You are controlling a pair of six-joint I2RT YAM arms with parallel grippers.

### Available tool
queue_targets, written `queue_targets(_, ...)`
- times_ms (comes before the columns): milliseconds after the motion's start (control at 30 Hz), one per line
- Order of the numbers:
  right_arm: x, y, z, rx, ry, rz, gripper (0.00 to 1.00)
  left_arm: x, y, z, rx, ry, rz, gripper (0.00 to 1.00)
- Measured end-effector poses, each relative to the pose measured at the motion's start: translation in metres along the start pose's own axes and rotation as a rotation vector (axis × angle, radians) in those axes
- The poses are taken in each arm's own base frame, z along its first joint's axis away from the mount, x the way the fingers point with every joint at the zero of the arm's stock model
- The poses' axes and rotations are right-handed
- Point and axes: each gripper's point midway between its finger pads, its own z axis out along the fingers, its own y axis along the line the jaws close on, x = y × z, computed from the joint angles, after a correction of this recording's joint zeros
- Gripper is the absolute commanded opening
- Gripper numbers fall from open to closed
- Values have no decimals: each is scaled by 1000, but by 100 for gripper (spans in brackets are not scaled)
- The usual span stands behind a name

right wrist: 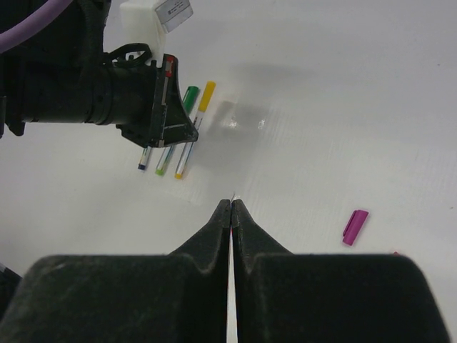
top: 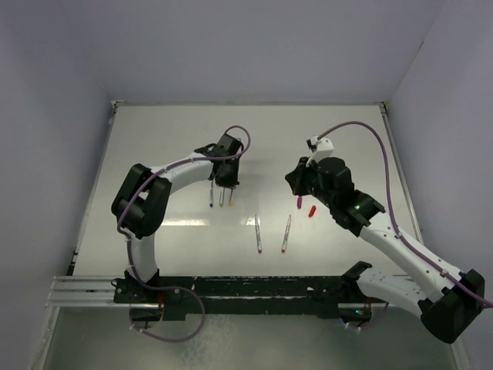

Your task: Insert the pens into the pen caps

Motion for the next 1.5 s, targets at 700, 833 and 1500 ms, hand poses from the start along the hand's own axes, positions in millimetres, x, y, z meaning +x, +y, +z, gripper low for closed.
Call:
queue_targets(700, 26, -6, 15, 24, 98, -13, 21, 8, 0, 7, -3, 32, -42, 31)
queue_targets(833, 29, -7, 16, 28, 108, -15, 21, 2, -4, 4, 7, 20, -42, 32)
queue_targets(1500, 29, -61, 9, 275, 95, 68, 65, 34, -88, -58, 87, -31, 165, 41)
